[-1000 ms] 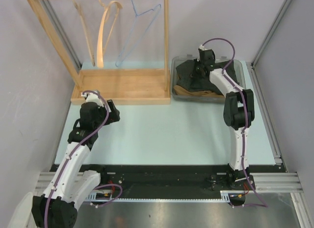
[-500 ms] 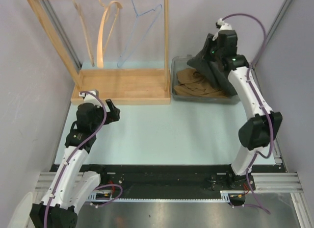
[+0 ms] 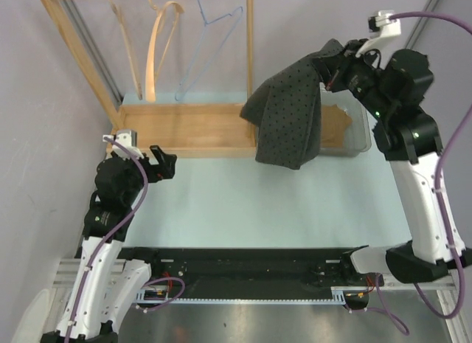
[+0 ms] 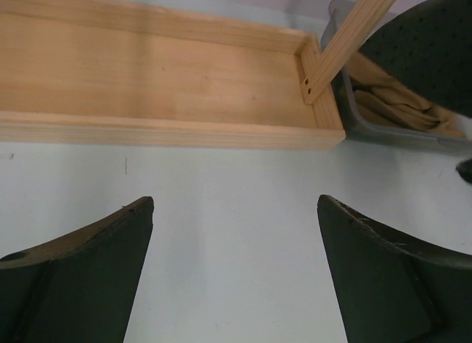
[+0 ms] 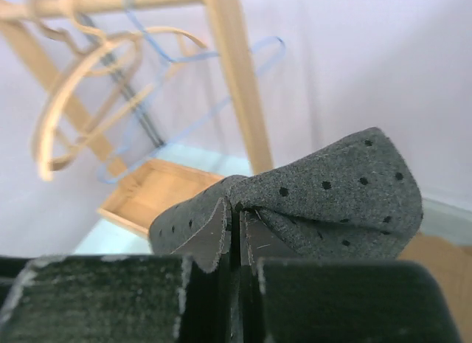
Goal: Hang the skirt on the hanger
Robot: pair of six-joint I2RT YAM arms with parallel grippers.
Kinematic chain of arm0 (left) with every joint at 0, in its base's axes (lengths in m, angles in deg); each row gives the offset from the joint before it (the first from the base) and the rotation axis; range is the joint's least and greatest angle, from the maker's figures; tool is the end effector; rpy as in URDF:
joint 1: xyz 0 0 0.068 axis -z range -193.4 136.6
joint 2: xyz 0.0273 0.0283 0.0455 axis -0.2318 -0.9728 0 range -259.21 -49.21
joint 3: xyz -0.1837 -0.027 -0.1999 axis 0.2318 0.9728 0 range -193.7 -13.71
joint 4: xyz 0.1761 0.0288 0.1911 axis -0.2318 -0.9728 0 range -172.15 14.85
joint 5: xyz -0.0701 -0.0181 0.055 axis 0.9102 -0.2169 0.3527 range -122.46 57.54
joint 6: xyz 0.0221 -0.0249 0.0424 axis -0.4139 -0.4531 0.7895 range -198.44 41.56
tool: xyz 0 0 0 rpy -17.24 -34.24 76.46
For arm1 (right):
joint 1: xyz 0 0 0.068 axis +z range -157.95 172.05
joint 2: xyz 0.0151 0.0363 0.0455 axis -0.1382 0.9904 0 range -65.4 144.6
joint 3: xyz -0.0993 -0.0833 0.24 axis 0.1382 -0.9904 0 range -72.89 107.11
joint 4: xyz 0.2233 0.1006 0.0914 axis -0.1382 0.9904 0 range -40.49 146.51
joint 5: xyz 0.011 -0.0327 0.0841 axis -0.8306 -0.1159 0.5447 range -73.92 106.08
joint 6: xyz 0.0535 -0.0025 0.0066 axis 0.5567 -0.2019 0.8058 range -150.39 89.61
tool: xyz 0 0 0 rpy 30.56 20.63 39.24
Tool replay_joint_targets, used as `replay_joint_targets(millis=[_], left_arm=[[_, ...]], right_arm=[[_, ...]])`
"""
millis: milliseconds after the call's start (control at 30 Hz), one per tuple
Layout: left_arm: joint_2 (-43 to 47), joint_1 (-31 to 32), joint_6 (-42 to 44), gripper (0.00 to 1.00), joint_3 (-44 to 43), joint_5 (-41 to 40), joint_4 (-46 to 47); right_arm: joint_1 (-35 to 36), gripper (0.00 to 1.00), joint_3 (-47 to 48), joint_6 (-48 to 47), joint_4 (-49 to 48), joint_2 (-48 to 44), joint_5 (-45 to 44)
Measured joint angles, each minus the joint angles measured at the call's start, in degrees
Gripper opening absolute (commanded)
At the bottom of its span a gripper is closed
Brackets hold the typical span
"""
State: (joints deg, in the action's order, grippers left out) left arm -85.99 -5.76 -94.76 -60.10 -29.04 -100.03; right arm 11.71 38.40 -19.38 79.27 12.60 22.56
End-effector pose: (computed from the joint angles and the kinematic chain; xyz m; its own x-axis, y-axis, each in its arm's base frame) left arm 0.1442 -0.0215 0.3427 -0.3038 -0.2422 -0.9214 0.1088 0.9520 -0.2861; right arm 0.2305 0.0865 0.5629 -0.0273 0.1918 -0.9810 -0.4434 0.8773 0.1839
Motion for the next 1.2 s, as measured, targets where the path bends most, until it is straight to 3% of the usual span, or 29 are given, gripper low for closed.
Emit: replay_joint_targets(millis=[167,333,433,667,700,800,900,1000,1200], left_arm=[[3.7,0.0,-0.1,0.97,-0.9,0.5,-1.3],[5.9,0.0,-1.6,0.97,-0.7,1.8,-2.8],[6.9,0.0,-3.6,0.97,0.4,3.1,-3.3],[8.5,0.0,-8.5,0.97,5.3,4.8,-5.1],[8.3,0.0,-9.1,0.97,5.6,4.9,-5.5],[7.9,0.0,-10.3,0.97,5.8,5.4,-6.1],[7.2,0.0,-11.2,0.97,5.9,6.3,-6.2],[6.7,0.0,-11.8,0.97,6.8,8.4,-5.9],[7.1,0.3,-13.4,0.97,14.2,19.8,-1.1]], right_arm=[[2.6,0.00,-3.4,2.3,-1.9,-8.0,3.4],[11.2,0.00,-19.0,4.6,-5.6,-13.6,3.3],[16.3,0.00,-26.0,5.7,-5.4,-9.9,1.6],[23.8,0.02,-31.4,6.6,-5.8,11.8,-1.0],[24.0,0.27,-31.5,6.8,-6.5,13.6,-0.8],[24.1,0.66,-31.1,7.4,-9.4,16.4,0.0],[24.3,0.80,-29.4,7.3,-10.5,17.2,-0.2],[24.5,0.86,-28.2,7.3,-10.7,16.5,-3.4],[23.9,0.85,-32.0,10.4,-2.1,8.5,-16.5]])
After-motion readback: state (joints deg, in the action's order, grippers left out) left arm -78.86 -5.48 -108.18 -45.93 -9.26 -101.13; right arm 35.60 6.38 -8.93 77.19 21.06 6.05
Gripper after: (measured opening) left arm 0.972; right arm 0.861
